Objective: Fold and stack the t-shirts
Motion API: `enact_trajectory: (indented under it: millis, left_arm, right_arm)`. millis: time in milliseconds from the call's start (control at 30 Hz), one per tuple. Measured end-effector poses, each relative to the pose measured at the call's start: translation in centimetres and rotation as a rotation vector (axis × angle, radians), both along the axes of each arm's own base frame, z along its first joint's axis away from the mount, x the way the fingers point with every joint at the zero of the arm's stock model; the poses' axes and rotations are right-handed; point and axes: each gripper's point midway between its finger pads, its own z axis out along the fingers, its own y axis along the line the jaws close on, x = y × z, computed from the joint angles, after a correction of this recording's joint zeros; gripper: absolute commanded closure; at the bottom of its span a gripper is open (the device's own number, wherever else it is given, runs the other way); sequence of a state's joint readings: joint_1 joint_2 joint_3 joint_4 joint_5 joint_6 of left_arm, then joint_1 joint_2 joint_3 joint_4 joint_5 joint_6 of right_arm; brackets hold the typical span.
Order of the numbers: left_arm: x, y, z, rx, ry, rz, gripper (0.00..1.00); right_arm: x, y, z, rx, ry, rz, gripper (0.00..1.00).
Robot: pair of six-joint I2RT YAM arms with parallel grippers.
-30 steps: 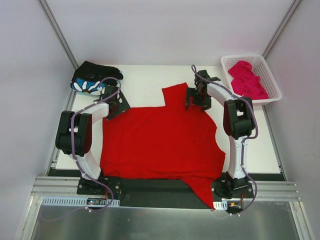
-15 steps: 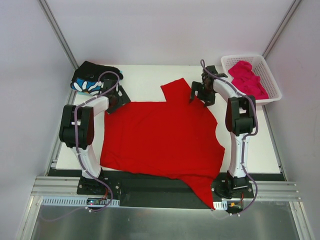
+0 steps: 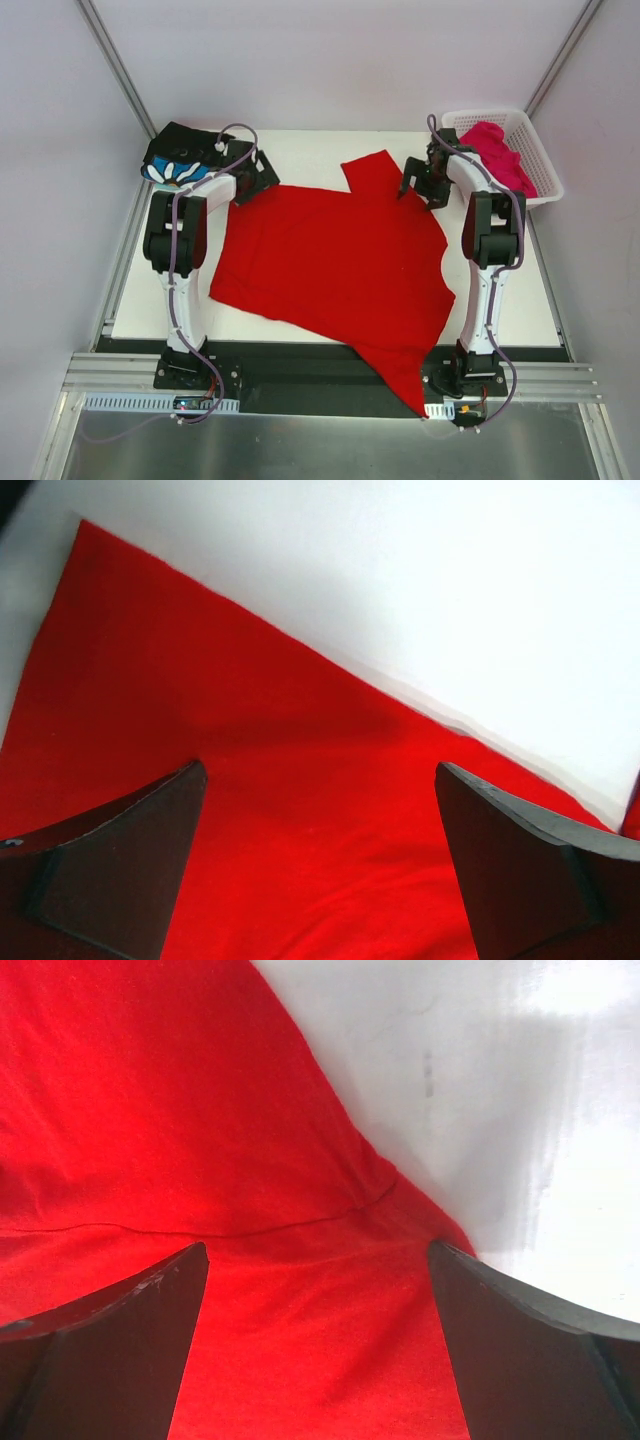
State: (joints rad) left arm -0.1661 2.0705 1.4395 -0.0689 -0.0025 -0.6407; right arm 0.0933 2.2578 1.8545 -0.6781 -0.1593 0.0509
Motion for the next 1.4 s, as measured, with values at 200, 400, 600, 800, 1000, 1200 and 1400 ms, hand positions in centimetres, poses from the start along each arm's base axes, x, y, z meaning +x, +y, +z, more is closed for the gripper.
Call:
enact_trajectory:
  millis: [200,400,600,800,1000,1200,1400]
  left_arm:
    - [2.3,-2.4,0.3,-0.020,-0.033,-0.036,0.01]
    - [2.4,-2.8,0.3,-0.026,-0.035,-0.046,0.01]
    - [2.4,-2.7,0.3,-0.026,-0.033,-0.044,0.01]
    - [2.3,-2.0,0.3,-0.024,-0.024,-0.032,0.01]
    - [1.2,-1.0,1.1,-0.013,0.010,-0.022,0.01]
    - [-0.6,-0.3,5.7,-0.017,-0.031,-0.018,0.01]
    - [-2.4,-0.1,10.3,-0.034,-0.098,-0.026,0.01]
  right_arm:
    - [1.4,-2.7,0.2,0.014,-0.011,-0.056,0.04]
    - [3.4,-2.7,0.4,0.042,-0.015,-0.060,0.04]
    - [5.4,-2.2,0.7,0.066,-0.057,-0.049,0.04]
    - [5.6,-1.9,1.0,0.084,-0.061,-0.042,0.04]
    - [5.0,-1.6,2.1,0.103,-0.061,-0.034,0.04]
    - [3.8,0.2,7.9,0.137,-0.123,0.005,0.04]
    - [2.0,3.5,15.3,0.176,-0.261,0.082,0.04]
